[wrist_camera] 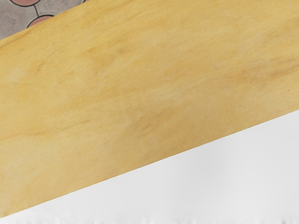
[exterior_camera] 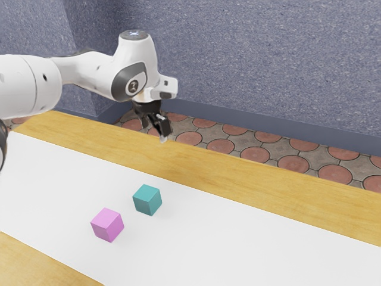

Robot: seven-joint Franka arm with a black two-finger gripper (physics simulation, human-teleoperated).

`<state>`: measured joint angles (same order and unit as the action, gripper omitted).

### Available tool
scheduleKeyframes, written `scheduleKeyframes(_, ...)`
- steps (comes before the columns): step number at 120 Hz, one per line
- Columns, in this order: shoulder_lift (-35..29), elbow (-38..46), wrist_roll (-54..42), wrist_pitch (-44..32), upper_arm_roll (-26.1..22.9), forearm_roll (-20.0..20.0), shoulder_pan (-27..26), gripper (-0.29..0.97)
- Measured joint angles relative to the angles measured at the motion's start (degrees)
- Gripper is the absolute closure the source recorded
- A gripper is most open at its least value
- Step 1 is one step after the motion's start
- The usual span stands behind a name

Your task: Pick up the blue block with one arm, and put the blue block on the pink block with one arm

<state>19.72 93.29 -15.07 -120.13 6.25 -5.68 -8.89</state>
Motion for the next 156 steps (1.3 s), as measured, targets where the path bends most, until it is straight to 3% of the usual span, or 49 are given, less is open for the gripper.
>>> scheduleKeyframes(27,-4.45,16.82,6.78,-8.04,0.01,9.00,2.29,0.00)
scheduleKeyframes(50,-3.95,20.64,10.94,-15.99,0.07,12.93,2.55,0.00)
scheduleKeyframes(69,-9.22,28.89,12.80,-18.64,0.00,12.79,2.33,0.00)
scheduleKeyframes(89,-9.83,30.85,11.88,-16.90,-0.09,11.38,2.64,0.00)
scheduleKeyframes(156,-3.60,26.17,6.19,-14.87,-0.10,11.43,2.12,0.00)
